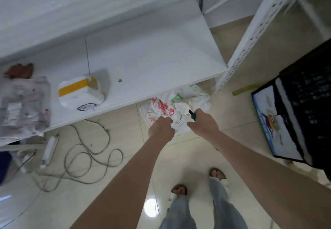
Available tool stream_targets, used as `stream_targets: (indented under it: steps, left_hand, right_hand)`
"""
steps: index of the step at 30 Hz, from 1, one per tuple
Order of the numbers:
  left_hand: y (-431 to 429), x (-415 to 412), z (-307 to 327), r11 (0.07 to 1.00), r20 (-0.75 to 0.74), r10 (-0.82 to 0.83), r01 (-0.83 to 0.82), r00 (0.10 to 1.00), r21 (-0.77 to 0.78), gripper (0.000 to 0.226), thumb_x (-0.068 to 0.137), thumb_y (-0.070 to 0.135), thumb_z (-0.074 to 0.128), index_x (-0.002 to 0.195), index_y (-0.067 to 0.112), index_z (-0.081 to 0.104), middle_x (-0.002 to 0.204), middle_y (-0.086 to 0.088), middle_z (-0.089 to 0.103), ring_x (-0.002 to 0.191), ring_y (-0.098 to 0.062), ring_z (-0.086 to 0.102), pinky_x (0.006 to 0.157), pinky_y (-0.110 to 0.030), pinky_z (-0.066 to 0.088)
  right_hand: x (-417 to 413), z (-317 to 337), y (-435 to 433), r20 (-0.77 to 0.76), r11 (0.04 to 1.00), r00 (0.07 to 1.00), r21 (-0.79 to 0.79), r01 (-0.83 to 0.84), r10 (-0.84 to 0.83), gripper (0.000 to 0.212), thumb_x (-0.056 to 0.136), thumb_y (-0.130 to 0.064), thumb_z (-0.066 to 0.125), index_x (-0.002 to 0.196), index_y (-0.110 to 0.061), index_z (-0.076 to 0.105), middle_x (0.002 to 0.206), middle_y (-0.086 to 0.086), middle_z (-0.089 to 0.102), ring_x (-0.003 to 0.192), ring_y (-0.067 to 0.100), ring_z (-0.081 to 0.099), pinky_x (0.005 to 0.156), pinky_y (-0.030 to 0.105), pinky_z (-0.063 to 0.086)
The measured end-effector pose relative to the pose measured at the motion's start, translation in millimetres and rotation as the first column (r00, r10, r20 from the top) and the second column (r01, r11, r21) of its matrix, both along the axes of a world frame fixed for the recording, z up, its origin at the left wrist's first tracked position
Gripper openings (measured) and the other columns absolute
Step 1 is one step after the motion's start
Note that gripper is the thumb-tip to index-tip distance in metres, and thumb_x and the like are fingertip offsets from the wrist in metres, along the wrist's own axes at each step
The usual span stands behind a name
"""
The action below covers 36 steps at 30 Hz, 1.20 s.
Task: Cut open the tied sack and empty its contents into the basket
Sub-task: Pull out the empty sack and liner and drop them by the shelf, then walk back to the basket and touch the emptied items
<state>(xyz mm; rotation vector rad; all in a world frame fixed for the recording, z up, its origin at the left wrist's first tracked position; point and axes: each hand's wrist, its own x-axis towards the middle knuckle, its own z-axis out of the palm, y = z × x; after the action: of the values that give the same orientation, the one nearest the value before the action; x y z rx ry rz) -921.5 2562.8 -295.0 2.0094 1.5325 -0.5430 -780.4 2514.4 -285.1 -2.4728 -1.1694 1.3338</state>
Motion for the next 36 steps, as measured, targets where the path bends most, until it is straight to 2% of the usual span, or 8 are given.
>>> stream_targets:
  steps: [4, 8, 13, 17, 23, 26, 32, 36]
  left_hand:
    - [-12.0, -4.0, 33.9, 0.994, 0.029, -0.113, 0.113, 0.993, 0.012, 0.039, 0.091, 0.024, 0.051, 0.130, 0.024, 0.048, 0.132, -0.004, 0.049, 0.117, -0.023, 0.053, 0.084, -0.035, 0.046]
    - [-31.0, -16.9, 60.3, 0.963, 0.002, -0.268, 0.268, 0.963, -0.003, 0.037, 0.090, 0.024, 0.051, 0.128, 0.023, 0.050, 0.127, -0.006, 0.049, 0.114, -0.025, 0.053, 0.088, -0.037, 0.047]
    - [-66.8, -23.8, 93.8, 0.878, -0.059, -0.479, 0.479, 0.876, -0.015, 0.035, 0.091, 0.023, 0.050, 0.125, 0.020, 0.052, 0.127, -0.005, 0.050, 0.114, -0.025, 0.053, 0.086, -0.036, 0.047]
    - [-114.9, -16.0, 120.9, 0.772, -0.063, -0.634, 0.636, 0.771, 0.007, 0.035, 0.091, 0.022, 0.048, 0.126, 0.019, 0.051, 0.127, -0.005, 0.049, 0.116, -0.024, 0.051, 0.086, -0.033, 0.043]
    - [-223.0, 1.6, 157.9, 0.554, -0.071, -0.827, 0.830, 0.558, 0.070, 0.035, 0.092, 0.016, 0.044, 0.127, 0.015, 0.050, 0.125, -0.009, 0.047, 0.115, -0.026, 0.049, 0.087, -0.035, 0.044]
    - [-294.0, 7.8, 172.5, 0.443, -0.065, -0.892, 0.894, 0.447, 0.072, 0.035, 0.092, 0.015, 0.045, 0.126, 0.013, 0.051, 0.125, -0.011, 0.047, 0.114, -0.027, 0.049, 0.087, -0.037, 0.046]
    - [-468.4, 7.8, 196.0, 0.201, -0.057, -0.977, 0.977, 0.206, 0.073, 0.036, 0.091, 0.016, 0.045, 0.127, 0.015, 0.050, 0.127, -0.010, 0.045, 0.119, -0.027, 0.045, 0.091, -0.036, 0.041]
    - [-591.2, -0.9, 213.4, -0.007, -0.066, -0.998, 0.994, 0.000, 0.112, 0.035, 0.092, 0.016, 0.044, 0.126, 0.016, 0.050, 0.127, -0.008, 0.045, 0.118, -0.025, 0.045, 0.088, -0.035, 0.043]
  right_hand:
    - [-16.7, 40.9, -24.9, -0.164, 0.981, 0.970, -0.103, 0.162, -0.178, 0.020, 0.085, -0.007, 0.048, 0.102, -0.009, 0.038, 0.075, 0.000, 0.044, 0.062, 0.010, 0.044, 0.048, 0.023, 0.032]
    - [-36.5, 68.1, -60.2, -0.134, 0.956, 0.954, -0.160, 0.246, -0.267, 0.030, 0.092, -0.004, 0.043, 0.121, 0.000, 0.044, 0.072, 0.001, 0.038, 0.066, 0.016, 0.044, 0.047, 0.022, 0.030]
    - [-59.3, 102.2, -121.9, -0.136, 0.879, 0.872, -0.165, 0.447, -0.470, 0.017, 0.090, -0.010, 0.051, 0.100, -0.006, 0.038, 0.079, 0.005, 0.046, 0.064, 0.016, 0.047, 0.048, 0.024, 0.035]
    - [-70.2, 124.0, -185.4, -0.296, 0.690, 0.636, -0.135, 0.711, -0.713, 0.019, 0.089, -0.011, 0.054, 0.103, -0.005, 0.042, 0.082, 0.013, 0.063, 0.066, 0.025, 0.062, 0.071, 0.038, 0.055]
    - [-90.8, 158.0, -312.1, -0.316, 0.456, 0.421, -0.044, 0.889, -0.850, 0.022, 0.089, -0.014, 0.057, 0.106, -0.006, 0.045, 0.090, 0.015, 0.063, 0.053, 0.019, 0.060, 0.061, 0.035, 0.056]
    - [-106.6, 171.6, -391.3, -0.317, 0.336, 0.311, -0.027, 0.941, -0.896, 0.028, 0.086, -0.013, 0.059, 0.110, -0.007, 0.048, 0.090, 0.013, 0.064, 0.053, 0.016, 0.057, 0.050, 0.025, 0.050]
    - [-145.9, 191.9, -572.2, -0.317, 0.123, 0.098, -0.061, 0.990, -0.943, 0.033, 0.080, -0.012, 0.062, 0.108, -0.006, 0.047, 0.092, 0.010, 0.058, 0.078, 0.021, 0.056, 0.070, 0.031, 0.048]
    - [-179.8, 207.1, -693.4, -0.351, -0.089, -0.100, -0.046, 0.995, -0.931, 0.018, 0.079, -0.005, 0.058, 0.094, -0.004, 0.049, 0.076, 0.008, 0.055, 0.065, 0.021, 0.056, 0.067, 0.033, 0.053]
